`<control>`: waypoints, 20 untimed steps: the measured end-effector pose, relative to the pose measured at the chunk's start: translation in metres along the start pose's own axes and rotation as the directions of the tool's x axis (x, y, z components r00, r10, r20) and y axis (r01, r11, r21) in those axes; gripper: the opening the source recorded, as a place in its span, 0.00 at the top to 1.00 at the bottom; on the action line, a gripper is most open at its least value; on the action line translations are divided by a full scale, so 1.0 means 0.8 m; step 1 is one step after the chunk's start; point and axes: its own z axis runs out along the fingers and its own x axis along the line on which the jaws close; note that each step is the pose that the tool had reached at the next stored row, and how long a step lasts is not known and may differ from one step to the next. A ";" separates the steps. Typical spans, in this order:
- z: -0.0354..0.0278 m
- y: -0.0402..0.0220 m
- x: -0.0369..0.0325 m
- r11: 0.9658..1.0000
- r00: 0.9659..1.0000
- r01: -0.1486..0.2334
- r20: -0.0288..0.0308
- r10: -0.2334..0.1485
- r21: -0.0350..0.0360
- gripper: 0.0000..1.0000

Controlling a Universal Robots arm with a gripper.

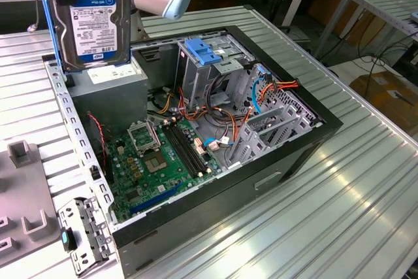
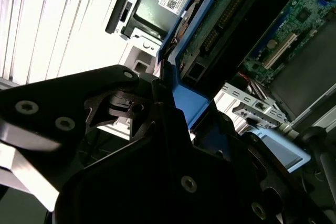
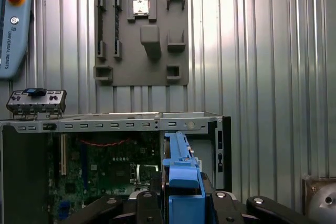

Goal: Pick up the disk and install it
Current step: 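Pick up the disk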

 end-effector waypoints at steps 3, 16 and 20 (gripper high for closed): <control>-0.0001 -0.0019 0.0000 1.000 1.000 0.000 0.000 0.000 0.000 0.63; 0.0016 -0.0027 0.0190 1.000 1.000 0.000 0.007 0.000 0.007 0.63; 0.0025 -0.0028 0.0226 1.000 1.000 -0.001 0.012 0.000 0.028 0.63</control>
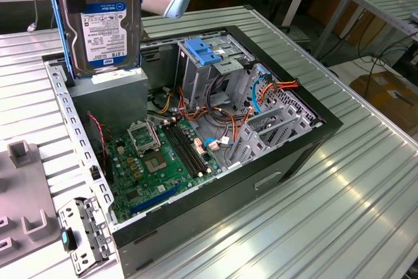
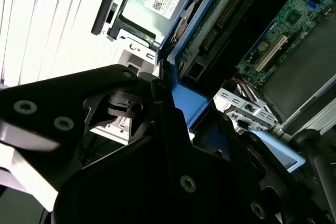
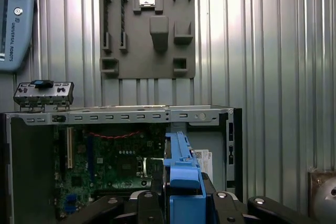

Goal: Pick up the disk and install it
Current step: 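Pick up the disk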

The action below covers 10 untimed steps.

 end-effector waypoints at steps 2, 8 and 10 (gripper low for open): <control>0.0004 -0.0001 0.0011 1.000 1.000 0.000 0.002 0.000 0.009 0.63; 0.0020 -0.0067 0.0021 1.000 1.000 0.000 0.003 0.000 0.028 0.63; 0.0022 -0.0093 0.0020 1.000 1.000 0.000 0.004 0.000 0.029 0.63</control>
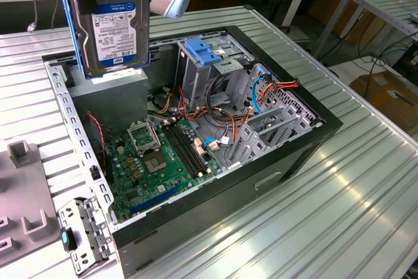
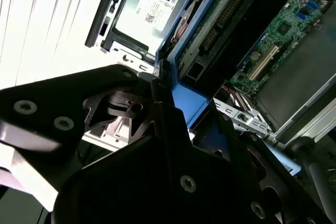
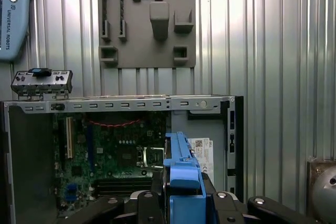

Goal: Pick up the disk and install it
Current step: 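Pick up the disk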

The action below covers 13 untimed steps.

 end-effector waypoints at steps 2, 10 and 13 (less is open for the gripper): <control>0.0000 -0.0008 0.0000 1.000 1.000 0.000 0.000 0.000 0.000 0.63; 0.0002 -0.0015 -0.0001 1.000 1.000 0.000 0.000 0.000 0.003 0.63; 0.0003 -0.0020 0.0000 1.000 1.000 0.000 0.000 0.000 0.006 0.63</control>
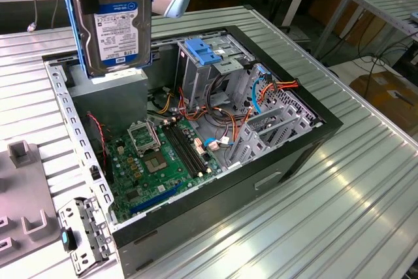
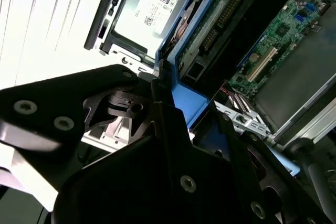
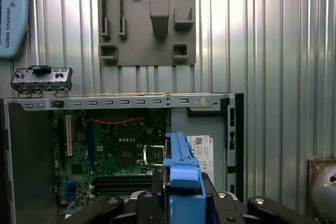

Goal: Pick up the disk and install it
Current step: 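Pick up the disk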

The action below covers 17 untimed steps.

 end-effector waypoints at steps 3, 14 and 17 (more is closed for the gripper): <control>0.0003 -0.0037 -0.0001 1.000 1.000 0.000 0.000 0.000 0.000 0.63; 0.0012 -0.0171 -0.0005 1.000 1.000 0.000 0.000 0.000 0.000 0.63; 0.0013 -0.0176 -0.0005 1.000 1.000 0.000 0.000 0.000 0.000 0.63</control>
